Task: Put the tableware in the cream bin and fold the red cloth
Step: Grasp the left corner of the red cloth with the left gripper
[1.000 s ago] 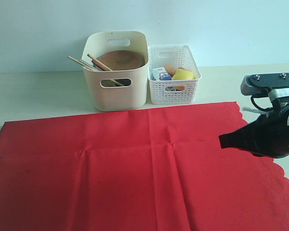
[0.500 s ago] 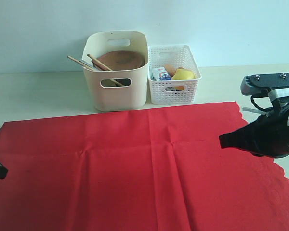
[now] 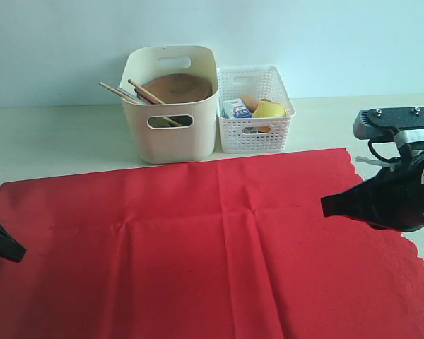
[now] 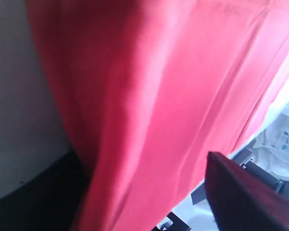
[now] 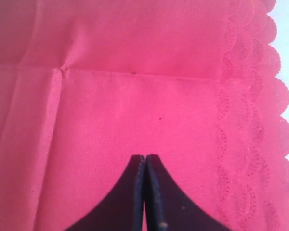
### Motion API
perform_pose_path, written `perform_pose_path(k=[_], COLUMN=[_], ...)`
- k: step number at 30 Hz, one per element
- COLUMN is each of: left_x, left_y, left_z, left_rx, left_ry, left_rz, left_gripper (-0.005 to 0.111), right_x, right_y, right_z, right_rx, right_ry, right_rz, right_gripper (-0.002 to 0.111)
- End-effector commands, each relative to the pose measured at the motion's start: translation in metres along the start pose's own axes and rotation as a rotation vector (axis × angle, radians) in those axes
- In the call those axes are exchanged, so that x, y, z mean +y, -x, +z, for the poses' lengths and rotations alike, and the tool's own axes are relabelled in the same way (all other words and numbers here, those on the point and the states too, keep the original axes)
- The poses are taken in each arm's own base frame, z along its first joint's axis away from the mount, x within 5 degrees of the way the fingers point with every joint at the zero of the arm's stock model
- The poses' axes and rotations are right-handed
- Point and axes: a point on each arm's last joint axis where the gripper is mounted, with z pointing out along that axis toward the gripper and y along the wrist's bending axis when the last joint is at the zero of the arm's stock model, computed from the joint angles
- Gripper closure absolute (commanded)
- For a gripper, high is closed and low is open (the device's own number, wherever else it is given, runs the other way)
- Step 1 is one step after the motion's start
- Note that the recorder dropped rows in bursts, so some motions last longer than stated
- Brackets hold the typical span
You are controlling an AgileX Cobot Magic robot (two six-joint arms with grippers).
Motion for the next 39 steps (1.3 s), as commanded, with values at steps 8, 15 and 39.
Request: perform_pose_path(k=[8, 15, 39], left_x=[-0.005, -0.020, -0.105], left_y=[0.021, 0.031, 0.003], left_z=[0.002, 0.007, -0.044], left_rx=[-0.032, -0.031, -0.215], left_ry=[-0.008, 0.006, 0.086], left_rz=[0.052, 0.127, 0.323], left_gripper=[0.076, 0.107, 0.107], right_x=[0.001, 0.001, -0.010], right_y=[0.010, 0.013, -0.031], right_z=[-0.001, -0.002, 0.048], right_rx=[-0.121, -0.151, 0.154], right_ry=[0.016, 0.018, -0.041], right_rz=[0.029, 0.030, -0.098], right_gripper=[0.108, 0.108, 0.108])
